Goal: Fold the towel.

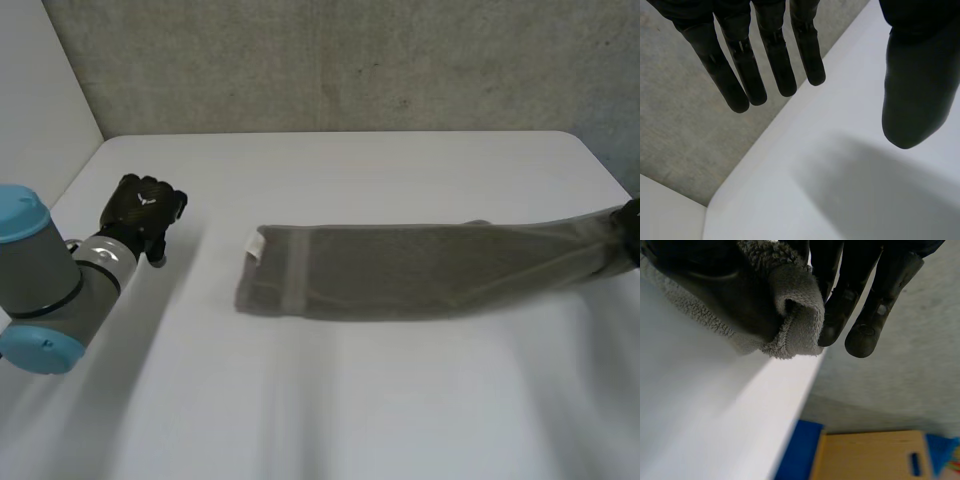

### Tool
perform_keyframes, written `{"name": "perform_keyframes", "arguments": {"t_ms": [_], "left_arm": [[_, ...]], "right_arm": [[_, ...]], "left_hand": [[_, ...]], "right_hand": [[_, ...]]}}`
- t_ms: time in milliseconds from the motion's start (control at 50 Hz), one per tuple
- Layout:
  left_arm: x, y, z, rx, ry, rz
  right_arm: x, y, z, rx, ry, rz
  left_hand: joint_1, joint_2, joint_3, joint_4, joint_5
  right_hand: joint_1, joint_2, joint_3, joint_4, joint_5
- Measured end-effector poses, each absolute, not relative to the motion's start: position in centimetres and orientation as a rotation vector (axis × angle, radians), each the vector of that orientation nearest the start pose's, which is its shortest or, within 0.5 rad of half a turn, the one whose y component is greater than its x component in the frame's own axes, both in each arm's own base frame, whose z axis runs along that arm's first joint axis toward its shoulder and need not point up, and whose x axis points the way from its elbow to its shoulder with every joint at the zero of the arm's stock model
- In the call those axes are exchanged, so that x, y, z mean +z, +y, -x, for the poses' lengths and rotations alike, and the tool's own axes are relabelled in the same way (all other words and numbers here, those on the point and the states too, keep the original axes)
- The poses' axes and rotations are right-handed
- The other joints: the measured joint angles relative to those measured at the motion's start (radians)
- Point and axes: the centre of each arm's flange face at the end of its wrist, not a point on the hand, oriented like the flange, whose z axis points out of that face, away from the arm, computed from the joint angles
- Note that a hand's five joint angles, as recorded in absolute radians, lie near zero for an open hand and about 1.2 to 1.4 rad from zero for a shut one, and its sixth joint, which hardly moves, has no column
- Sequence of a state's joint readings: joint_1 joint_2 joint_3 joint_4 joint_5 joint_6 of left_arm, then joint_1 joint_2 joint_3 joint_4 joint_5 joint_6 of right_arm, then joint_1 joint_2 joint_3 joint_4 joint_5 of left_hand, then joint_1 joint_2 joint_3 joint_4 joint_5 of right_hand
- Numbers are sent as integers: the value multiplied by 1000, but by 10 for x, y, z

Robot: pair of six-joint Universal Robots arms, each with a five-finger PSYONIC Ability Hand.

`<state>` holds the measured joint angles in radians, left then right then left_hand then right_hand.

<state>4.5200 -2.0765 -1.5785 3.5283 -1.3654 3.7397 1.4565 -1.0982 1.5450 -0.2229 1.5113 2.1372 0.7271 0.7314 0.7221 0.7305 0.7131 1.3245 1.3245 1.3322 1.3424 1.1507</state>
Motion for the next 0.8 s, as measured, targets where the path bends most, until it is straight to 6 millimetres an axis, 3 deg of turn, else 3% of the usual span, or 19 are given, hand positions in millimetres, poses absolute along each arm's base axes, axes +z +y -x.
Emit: {"name": "perform_keyframes", "arguments": {"t_ms": [120,180,240,360,400,480,560,620,760,780,800], "left_arm": [[183,-339,218,-2038,1967,-1045],[192,-337,217,-2061,1943,-1031],[199,-337,216,-2081,1928,-1017],[207,-338,218,-2136,1947,-970],[208,-338,219,-2150,1958,-957],[211,-338,223,-2190,1996,-920],[211,-336,227,-2213,2022,-906],[209,-334,231,-2216,2033,-914],[204,-331,239,-2216,2043,-946],[204,-331,240,-2217,2043,-948],[205,-330,242,-2223,2040,-954]], "right_arm": [[204,-405,-93,1448,-1675,-945],[226,-407,-114,1525,-1590,-964],[242,-403,-144,1613,-1522,-1005],[252,-363,-248,1833,-1385,-1231],[247,-349,-274,1876,-1354,-1307],[214,-304,-341,1955,-1261,-1543],[180,-262,-383,1978,-1186,-1727],[152,-237,-400,1961,-1158,-1853],[112,-208,-412,1917,-1141,-2035],[110,-207,-412,1916,-1142,-2044],[108,-206,-412,1918,-1145,-2059]], "left_hand": [[-33,-38,-34,-31,-38],[-34,-40,-34,-31,-40],[-34,-40,-34,-31,-42],[-34,-40,-34,-31,-43],[-34,-40,-34,-31,-43],[-34,-40,-35,-31,-42],[-34,-40,-35,-31,-43],[-34,-40,-35,-31,-43],[-34,-40,-35,-31,-43],[-34,-40,-35,-31,-43],[-34,-40,-35,-31,-43]], "right_hand": [[0,0,0,0,0],[0,0,0,0,0],[0,2,2,0,0],[2,3,12,0,0],[3,3,14,0,0],[4,3,16,0,0],[4,3,16,0,0],[4,3,16,0,0],[-71,-76,-80,-89,-67],[-133,-123,-127,-137,-116],[-327,-335,-331,-342,-332]]}}
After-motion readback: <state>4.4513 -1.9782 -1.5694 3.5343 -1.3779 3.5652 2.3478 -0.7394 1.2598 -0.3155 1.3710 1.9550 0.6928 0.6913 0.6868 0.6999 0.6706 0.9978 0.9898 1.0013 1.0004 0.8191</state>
